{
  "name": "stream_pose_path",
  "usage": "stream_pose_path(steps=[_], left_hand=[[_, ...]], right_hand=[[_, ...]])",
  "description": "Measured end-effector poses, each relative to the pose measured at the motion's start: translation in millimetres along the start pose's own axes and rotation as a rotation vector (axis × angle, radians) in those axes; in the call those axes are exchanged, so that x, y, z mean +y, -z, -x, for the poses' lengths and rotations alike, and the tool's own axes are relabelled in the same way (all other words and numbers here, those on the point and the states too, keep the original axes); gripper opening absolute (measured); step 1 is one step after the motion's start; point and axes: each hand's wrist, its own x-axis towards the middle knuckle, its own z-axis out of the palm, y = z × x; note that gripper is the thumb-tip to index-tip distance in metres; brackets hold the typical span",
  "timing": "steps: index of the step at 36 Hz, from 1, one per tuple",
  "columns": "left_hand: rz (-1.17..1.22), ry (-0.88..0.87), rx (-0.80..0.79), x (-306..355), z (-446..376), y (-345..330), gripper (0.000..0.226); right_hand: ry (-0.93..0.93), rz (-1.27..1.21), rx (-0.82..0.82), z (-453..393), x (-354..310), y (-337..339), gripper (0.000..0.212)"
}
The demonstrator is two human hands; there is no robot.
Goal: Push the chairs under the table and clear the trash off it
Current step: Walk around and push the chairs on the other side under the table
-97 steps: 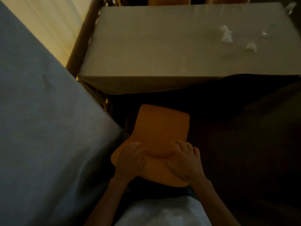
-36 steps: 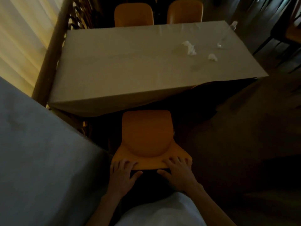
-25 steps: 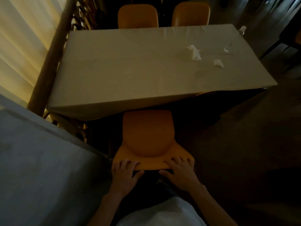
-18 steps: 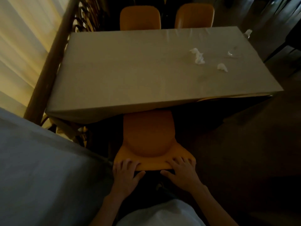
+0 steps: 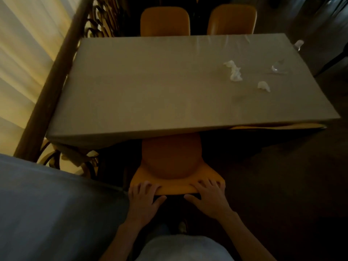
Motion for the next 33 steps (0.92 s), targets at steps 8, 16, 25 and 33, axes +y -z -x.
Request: stream_pose_path(steps=[8, 16, 25, 33], left_hand=[[-0.045, 0.033, -0.05, -1, -52, 24, 0.089], [-0.041, 0.043, -0.047, 7, -99, 44, 0.096], [-0.035, 0.039, -0.037, 0, -155, 65, 0.1], [0.038, 0.022, -0.019, 5, -195, 64, 0.079]], right_hand=[[0.009, -0.002, 0.011, -46, -1, 29, 0.074], [0.011, 0.008, 0.023, -93, 7, 56, 0.072], [-0.007, 0.045, -0.01, -147, 3, 84, 0.076], [-0.015, 0.03, -0.038, -184, 18, 108, 0.079]])
